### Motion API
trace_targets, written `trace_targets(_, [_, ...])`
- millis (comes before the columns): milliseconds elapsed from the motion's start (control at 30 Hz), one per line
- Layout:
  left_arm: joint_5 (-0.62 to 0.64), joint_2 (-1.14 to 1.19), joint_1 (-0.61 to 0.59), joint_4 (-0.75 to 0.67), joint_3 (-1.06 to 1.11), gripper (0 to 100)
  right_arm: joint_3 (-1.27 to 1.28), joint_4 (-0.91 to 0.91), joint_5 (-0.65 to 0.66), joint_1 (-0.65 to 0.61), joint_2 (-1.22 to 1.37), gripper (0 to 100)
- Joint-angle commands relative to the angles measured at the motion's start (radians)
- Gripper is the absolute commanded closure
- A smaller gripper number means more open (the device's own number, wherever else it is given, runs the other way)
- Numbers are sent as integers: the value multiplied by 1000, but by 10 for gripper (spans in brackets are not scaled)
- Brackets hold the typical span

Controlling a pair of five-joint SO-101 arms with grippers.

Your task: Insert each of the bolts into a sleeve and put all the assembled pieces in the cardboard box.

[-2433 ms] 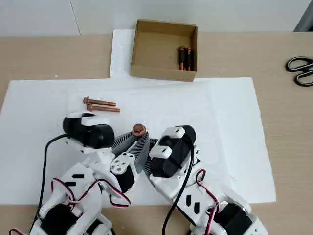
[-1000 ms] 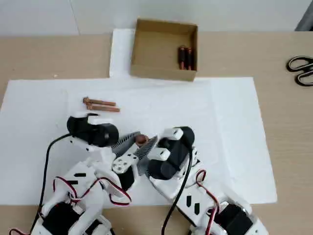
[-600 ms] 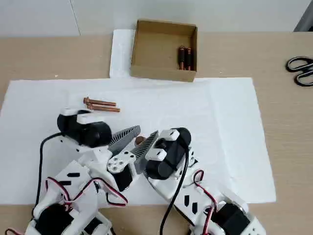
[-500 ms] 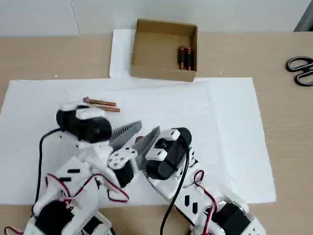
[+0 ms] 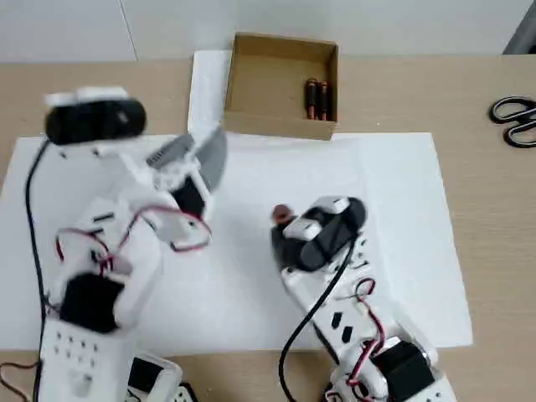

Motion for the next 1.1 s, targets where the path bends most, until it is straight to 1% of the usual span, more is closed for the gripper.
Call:
trace_targets(0, [14, 120, -37, 43, -110, 848, -26, -31, 5, 130, 79, 995])
trace_targets(100, [-20, 222, -31, 60, -163, 848, -78, -27, 3, 209, 206, 995])
trace_targets(167, [-52, 287, -29, 58, -189, 848, -138, -25, 3, 229, 305, 995])
trace_targets(300, [-77, 407, -37, 60, -240, 848, -252, -16, 5, 266, 503, 995])
trace_targets(400, [-103, 480, -37, 74, -266, 849, -353, 50, 5, 295, 634, 995])
trace_targets(467, [-123, 526, -37, 97, -294, 860, -422, 107, 8, 302, 716, 995])
trace_targets(600, [-222, 617, -68, 97, -328, 912, -559, 159, 8, 305, 868, 994])
trace_targets(833, [-236, 781, -144, 95, -452, 921, -790, 160, 9, 306, 1147, 991])
trace_targets(967, [-285, 858, -147, 101, -510, 922, -928, 173, 9, 306, 1307, 991])
trace_targets(1067, [-298, 873, -144, 101, -542, 924, -1066, 209, 12, 306, 1425, 991])
